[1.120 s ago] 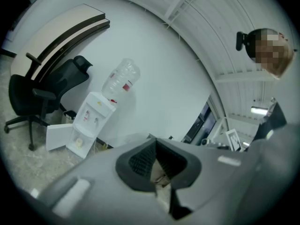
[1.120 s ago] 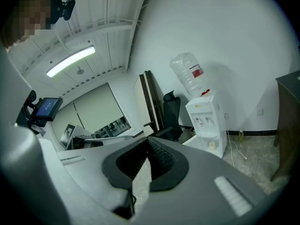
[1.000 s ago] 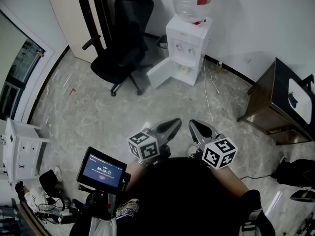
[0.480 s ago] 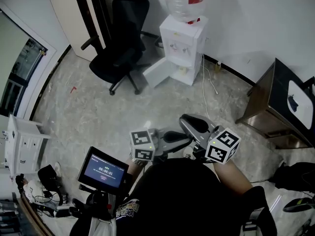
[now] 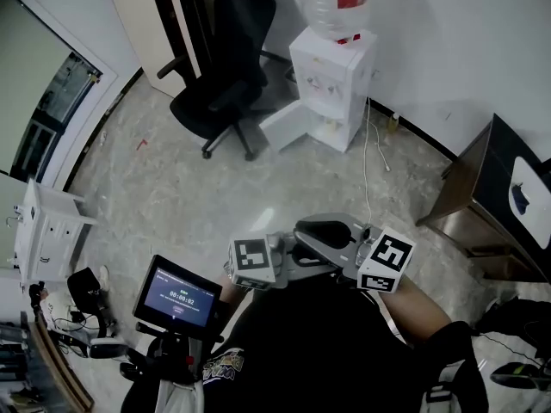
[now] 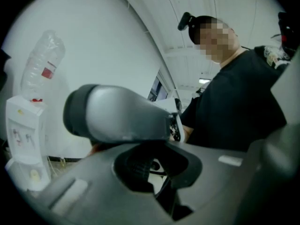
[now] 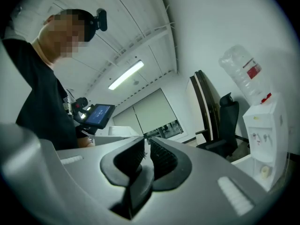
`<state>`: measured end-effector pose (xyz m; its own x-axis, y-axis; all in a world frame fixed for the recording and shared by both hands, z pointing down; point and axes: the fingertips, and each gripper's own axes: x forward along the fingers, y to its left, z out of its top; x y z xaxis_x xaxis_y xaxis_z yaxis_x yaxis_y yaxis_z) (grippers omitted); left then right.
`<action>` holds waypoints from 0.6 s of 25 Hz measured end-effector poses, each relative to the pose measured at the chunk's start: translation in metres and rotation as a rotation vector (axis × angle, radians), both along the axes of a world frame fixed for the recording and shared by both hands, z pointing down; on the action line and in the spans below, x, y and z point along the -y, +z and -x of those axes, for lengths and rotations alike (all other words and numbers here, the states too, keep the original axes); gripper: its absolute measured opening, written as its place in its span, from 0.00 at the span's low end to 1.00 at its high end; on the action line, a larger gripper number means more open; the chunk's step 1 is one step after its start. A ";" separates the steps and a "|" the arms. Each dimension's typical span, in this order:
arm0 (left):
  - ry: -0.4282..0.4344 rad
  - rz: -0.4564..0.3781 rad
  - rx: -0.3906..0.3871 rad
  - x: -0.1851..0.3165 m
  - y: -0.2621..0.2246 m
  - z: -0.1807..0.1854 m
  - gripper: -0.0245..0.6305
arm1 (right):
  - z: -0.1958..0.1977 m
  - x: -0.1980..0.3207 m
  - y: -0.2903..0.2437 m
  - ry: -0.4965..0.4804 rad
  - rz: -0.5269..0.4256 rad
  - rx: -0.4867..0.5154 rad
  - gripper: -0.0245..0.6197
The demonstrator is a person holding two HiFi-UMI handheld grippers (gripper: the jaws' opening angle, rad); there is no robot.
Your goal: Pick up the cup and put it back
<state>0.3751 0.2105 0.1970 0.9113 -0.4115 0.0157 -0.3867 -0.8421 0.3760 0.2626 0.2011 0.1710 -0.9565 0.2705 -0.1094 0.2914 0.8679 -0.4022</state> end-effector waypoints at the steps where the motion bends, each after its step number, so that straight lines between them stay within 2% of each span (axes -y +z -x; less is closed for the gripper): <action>1: 0.012 -0.017 0.009 -0.001 -0.006 -0.001 0.06 | -0.002 -0.002 -0.007 -0.019 -0.007 0.020 0.12; 3: 0.042 -0.054 0.024 -0.003 -0.017 -0.004 0.05 | -0.007 -0.004 -0.019 -0.038 -0.035 0.059 0.14; 5: 0.060 -0.091 0.026 0.002 -0.023 -0.006 0.05 | -0.011 0.003 -0.029 -0.016 -0.066 0.102 0.14; 6: 0.067 -0.105 0.012 0.010 -0.026 -0.006 0.05 | -0.012 0.013 -0.034 0.003 -0.061 0.128 0.14; 8: 0.094 -0.103 -0.063 0.033 -0.035 0.000 0.05 | -0.008 0.041 -0.041 0.038 -0.029 0.169 0.17; 10: 0.120 -0.069 -0.145 0.052 -0.037 0.009 0.04 | 0.002 0.063 -0.039 0.056 -0.020 0.149 0.17; 15: 0.152 -0.040 -0.222 0.042 -0.034 0.007 0.04 | 0.002 0.058 -0.024 0.104 0.027 0.074 0.20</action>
